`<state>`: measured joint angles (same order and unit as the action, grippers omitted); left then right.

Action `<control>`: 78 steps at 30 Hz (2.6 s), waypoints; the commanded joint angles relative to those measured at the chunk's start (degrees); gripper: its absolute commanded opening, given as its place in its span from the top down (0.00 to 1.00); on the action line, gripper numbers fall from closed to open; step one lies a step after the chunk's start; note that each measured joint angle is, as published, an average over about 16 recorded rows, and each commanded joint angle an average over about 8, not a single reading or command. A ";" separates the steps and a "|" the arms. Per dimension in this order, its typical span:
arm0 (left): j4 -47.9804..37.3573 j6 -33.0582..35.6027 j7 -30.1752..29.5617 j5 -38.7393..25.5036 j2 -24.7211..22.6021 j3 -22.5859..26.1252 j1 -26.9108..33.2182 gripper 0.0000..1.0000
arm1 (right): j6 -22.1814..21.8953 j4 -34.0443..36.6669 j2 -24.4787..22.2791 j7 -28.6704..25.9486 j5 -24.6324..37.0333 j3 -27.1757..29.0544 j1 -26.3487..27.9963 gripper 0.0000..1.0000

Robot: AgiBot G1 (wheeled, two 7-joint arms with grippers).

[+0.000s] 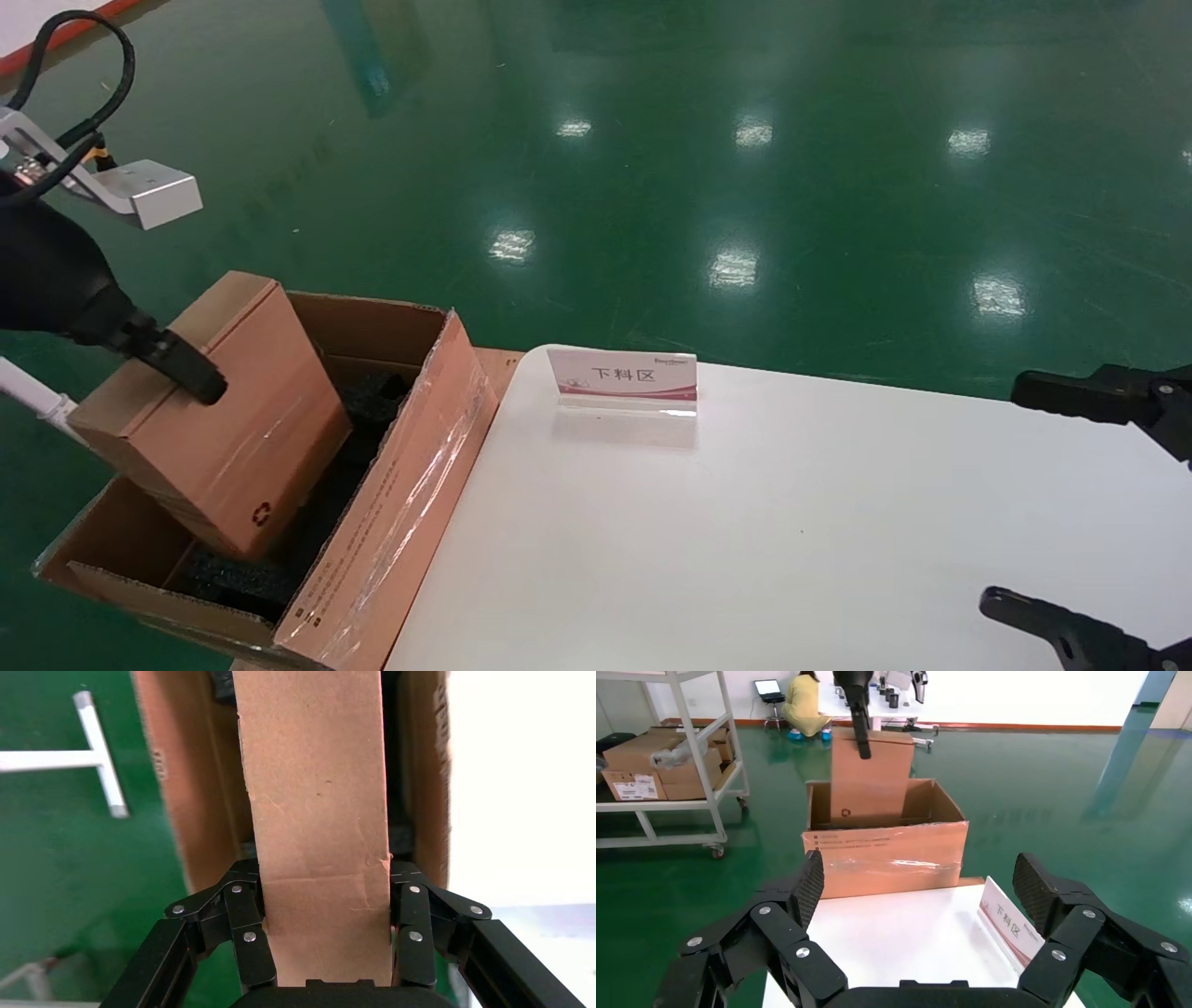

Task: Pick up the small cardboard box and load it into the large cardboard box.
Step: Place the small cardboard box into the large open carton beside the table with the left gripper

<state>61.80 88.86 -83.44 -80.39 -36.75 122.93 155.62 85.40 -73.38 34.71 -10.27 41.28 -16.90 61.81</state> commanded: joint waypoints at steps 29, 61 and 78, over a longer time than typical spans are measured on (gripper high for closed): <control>2.35 -9.70 -8.33 -2.38 2.07 4.32 -8.53 1.00 | -0.04 0.00 -0.04 0.05 -0.07 -0.10 0.02 0.00; 7.57 -14.30 -17.00 -12.78 1.03 7.84 -11.32 1.00 | -0.08 0.00 -0.08 0.10 -0.13 -0.19 0.04 0.00; 6.92 -17.30 -18.84 -14.64 0.40 8.69 -14.70 1.00 | -0.11 0.00 -0.10 0.12 -0.17 -0.25 0.05 0.00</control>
<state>68.66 71.63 -102.15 -94.88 -36.34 131.58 140.94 85.29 -73.38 34.61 -10.15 41.11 -17.14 61.86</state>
